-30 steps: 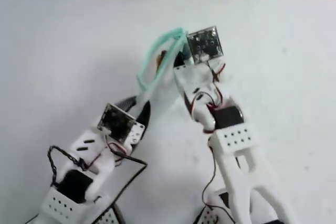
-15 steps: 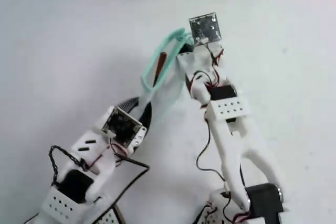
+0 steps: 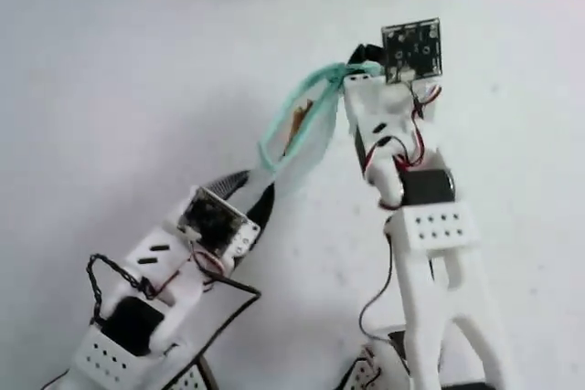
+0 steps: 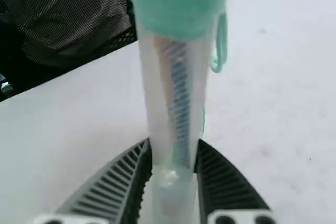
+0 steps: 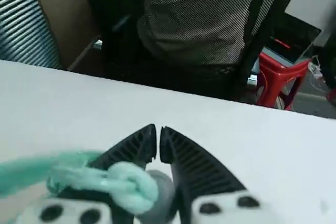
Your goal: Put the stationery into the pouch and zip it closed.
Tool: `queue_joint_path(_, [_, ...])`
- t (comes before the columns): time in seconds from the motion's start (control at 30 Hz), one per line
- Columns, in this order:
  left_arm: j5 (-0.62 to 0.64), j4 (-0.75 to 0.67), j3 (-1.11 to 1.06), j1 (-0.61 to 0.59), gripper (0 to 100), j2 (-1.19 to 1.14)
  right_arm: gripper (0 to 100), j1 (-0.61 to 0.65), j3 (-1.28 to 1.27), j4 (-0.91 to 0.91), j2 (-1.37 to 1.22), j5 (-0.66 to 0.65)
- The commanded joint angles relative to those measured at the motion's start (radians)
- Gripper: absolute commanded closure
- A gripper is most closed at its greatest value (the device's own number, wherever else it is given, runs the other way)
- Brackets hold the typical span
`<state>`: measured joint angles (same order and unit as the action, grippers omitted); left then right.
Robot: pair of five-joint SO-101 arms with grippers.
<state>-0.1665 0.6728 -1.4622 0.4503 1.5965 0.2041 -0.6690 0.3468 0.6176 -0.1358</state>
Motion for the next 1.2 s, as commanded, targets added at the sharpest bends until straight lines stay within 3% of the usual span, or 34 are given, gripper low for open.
queue_joint_path(0.0, [0.199, -0.025, 0.043, -0.047, 82, -0.002, 97.9, 0.041, 0.009, 0.067, 0.093, 0.002])
queue_joint_path(0.13, [0.247, 0.012, 0.098, -0.113, 79, -0.002, 97.9, 0.062, 0.031, 0.153, 0.145, 0.002])
queue_joint_path(0.47, [0.247, 0.064, 0.143, -0.111, 79, -0.002, 97.9, 0.213, 0.244, 0.512, 0.166, -0.061])
queue_joint_path(0.7, [0.245, 0.061, 0.198, -0.111, 80, -0.001, 97.9, 0.259, 0.282, 0.590, 0.166, -0.084])
queue_joint_path(0.87, [0.245, -0.066, 0.160, -0.056, 80, -0.004, 97.9, 0.255, 0.281, 0.590, 0.166, -0.089])
queue_joint_path(1.03, [0.242, -0.227, 0.087, 0.005, 91, -0.005, 97.9, 0.249, 0.281, 0.595, 0.159, -0.089])
queue_joint_path(1.17, [0.242, -0.262, 0.083, 0.024, 98, -0.004, 97.9, 0.249, 0.281, 0.611, 0.159, -0.089])
